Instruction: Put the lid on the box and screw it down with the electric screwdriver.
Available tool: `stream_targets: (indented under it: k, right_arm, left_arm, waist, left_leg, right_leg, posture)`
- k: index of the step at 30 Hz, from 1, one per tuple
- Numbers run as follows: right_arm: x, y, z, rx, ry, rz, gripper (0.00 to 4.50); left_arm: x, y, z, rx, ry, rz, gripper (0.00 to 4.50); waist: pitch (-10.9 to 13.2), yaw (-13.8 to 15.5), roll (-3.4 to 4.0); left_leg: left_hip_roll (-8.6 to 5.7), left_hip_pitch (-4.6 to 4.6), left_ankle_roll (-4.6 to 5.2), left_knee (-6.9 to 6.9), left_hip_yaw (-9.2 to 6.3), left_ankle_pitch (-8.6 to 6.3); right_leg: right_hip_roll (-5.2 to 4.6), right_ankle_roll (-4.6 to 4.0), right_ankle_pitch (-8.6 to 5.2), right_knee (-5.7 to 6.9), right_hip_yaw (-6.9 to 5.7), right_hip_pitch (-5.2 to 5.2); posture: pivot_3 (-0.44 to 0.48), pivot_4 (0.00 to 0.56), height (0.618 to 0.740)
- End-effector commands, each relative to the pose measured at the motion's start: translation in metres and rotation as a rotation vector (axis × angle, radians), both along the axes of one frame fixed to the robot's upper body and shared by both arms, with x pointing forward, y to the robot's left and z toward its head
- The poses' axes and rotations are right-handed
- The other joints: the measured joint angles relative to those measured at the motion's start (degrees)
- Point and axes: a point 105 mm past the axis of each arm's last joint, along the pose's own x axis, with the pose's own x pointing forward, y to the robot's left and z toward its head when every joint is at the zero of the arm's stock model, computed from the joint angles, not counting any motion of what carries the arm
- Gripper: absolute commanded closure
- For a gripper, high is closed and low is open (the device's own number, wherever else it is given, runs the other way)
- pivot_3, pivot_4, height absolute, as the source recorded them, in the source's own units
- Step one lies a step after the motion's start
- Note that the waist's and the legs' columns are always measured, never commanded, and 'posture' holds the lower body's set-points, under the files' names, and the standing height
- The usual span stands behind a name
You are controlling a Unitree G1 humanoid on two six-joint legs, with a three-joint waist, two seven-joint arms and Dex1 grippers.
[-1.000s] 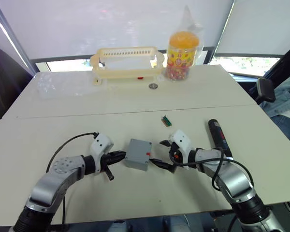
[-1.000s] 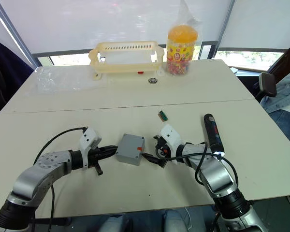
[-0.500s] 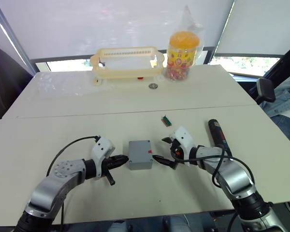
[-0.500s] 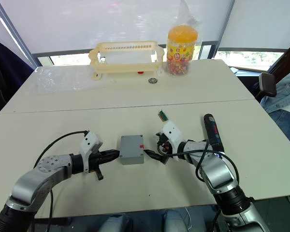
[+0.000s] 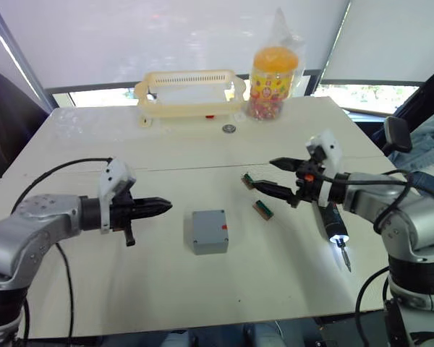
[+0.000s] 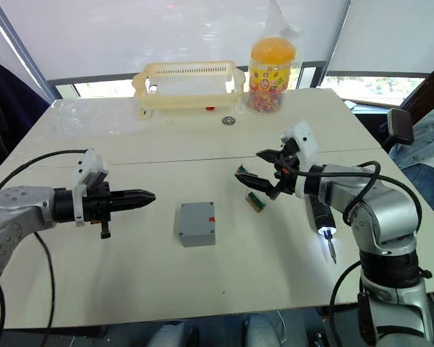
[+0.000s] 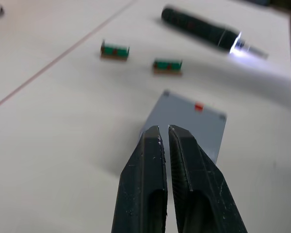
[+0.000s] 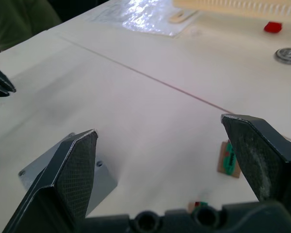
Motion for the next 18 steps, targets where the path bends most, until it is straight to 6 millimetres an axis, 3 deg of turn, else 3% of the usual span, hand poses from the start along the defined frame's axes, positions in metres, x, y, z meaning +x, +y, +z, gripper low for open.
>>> stream_targets:
  k: [1,5,10,18]
  right_arm:
    - [0.019,0.002,-0.002,0.023,-0.043,-0.056,0.0]
    - [0.049,0.011,-0.029,0.017,-0.012,-0.103,0.0]
    - [0.086,0.018,-0.056,-0.005,0.004,-0.166,0.0]
    - [0.111,0.024,-0.074,-0.009,0.037,-0.193,0.0]
  left_arm:
    - [0.003,-0.003,0.008,-0.032,-0.036,0.024,2.9]
    - [0.0,-0.009,0.002,0.027,-0.039,0.023,0.87]
    - [-0.006,-0.001,0.0,0.109,-0.033,0.06,0.87]
    - [-0.012,0.013,-0.003,0.21,-0.002,0.114,0.87]
  waist:
    - [0.0,-0.23,0.0]
    - [0.01,-0.37,0.01]
    - [0.03,-0.37,0.04]
    - [0.03,-0.35,0.04]
  left_leg:
    - [-0.01,0.01,0.0,0.0,0.02,0.0]
    - [-0.02,0.01,-0.01,-0.01,0.06,0.0]
    - [-0.05,0.0,-0.03,-0.01,0.09,0.02]
    - [-0.04,-0.01,-0.05,-0.05,0.06,0.03]
  right_leg:
    - [0.0,0.0,0.0,0.01,0.02,0.0]
    - [0.05,-0.01,0.0,0.05,0.06,-0.05]
    - [0.03,-0.01,0.01,0.06,0.09,-0.08]
    - [0.03,-0.01,0.01,0.07,0.1,-0.11]
  posture:
    - [0.0,0.15,0.74]
    - [0.0,0.15,0.74]
    - [0.0,0.15,0.74]
    - [0.0,0.15,0.74]
